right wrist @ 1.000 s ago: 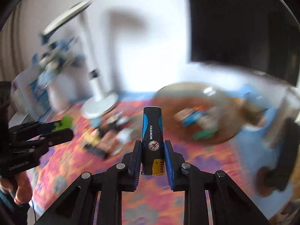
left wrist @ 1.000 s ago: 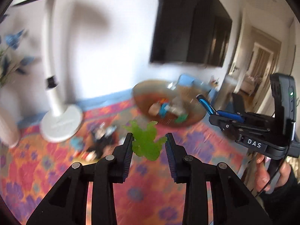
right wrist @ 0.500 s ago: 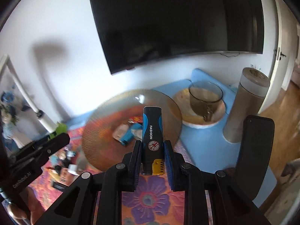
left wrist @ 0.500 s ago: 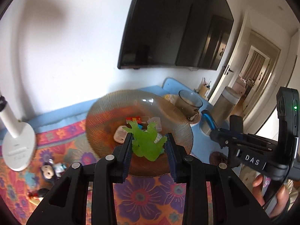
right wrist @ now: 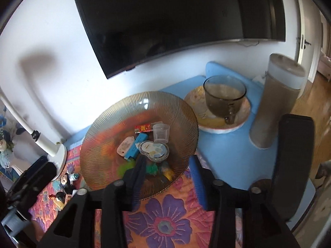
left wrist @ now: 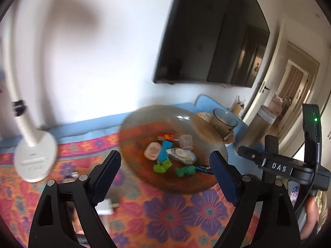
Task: Organize rigid objects
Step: 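Carry the green toy and USB stick into the amber bowl and release both, then grasp the black USB stick with the left tool while the right tool grasps the white charger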
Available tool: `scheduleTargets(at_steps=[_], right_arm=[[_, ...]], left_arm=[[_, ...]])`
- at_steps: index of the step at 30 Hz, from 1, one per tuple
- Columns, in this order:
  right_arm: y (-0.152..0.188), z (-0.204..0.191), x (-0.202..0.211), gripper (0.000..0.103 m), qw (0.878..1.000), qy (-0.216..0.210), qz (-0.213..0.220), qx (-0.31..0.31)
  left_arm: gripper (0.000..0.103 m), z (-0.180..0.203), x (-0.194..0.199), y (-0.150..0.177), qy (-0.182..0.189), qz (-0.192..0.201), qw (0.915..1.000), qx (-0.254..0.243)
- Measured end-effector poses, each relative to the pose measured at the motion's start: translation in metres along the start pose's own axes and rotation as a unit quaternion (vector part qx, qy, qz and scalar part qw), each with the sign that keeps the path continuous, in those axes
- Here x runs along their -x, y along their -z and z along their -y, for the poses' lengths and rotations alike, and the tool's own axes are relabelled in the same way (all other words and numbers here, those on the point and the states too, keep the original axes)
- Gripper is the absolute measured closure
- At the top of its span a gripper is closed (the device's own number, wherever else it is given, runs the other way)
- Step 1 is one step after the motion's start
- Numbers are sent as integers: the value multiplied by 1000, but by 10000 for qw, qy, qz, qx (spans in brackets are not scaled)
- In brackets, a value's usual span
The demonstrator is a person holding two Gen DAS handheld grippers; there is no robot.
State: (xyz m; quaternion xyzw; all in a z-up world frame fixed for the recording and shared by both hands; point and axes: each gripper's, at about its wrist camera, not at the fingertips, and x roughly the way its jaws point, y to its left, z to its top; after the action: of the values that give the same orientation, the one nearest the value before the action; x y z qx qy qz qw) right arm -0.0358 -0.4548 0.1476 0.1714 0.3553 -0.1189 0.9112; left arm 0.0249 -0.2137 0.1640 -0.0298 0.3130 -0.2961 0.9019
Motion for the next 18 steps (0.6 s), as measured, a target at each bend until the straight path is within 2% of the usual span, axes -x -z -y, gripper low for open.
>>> scheduleTargets(at_steps=[5, 7, 10, 13, 15, 18], right_arm=[[13, -33, 23, 51, 9984, -490, 159, 220], [26, -56, 32, 43, 9964, -678, 237, 440], [49, -90, 34, 42, 9926, -876, 226, 810], [78, -121, 22, 41, 9872, -1144, -205, 1092], [97, -135, 8, 41, 9817, -1444, -587, 1092], [120, -154, -16, 41, 9772, -1454, -834, 1301]], left_arm=[[16, -31, 68, 15, -472, 292, 9981, 256], [16, -46, 98, 30, -830, 458, 9948, 381], [15, -72, 127, 56, -1244, 565, 9886, 637], [15, -101, 139, 91, -1619, 402, 9824, 839], [15, -118, 135, 115, -2060, 189, 9750, 806], [15, -148, 123, 148, -2402, -147, 9659, 961]])
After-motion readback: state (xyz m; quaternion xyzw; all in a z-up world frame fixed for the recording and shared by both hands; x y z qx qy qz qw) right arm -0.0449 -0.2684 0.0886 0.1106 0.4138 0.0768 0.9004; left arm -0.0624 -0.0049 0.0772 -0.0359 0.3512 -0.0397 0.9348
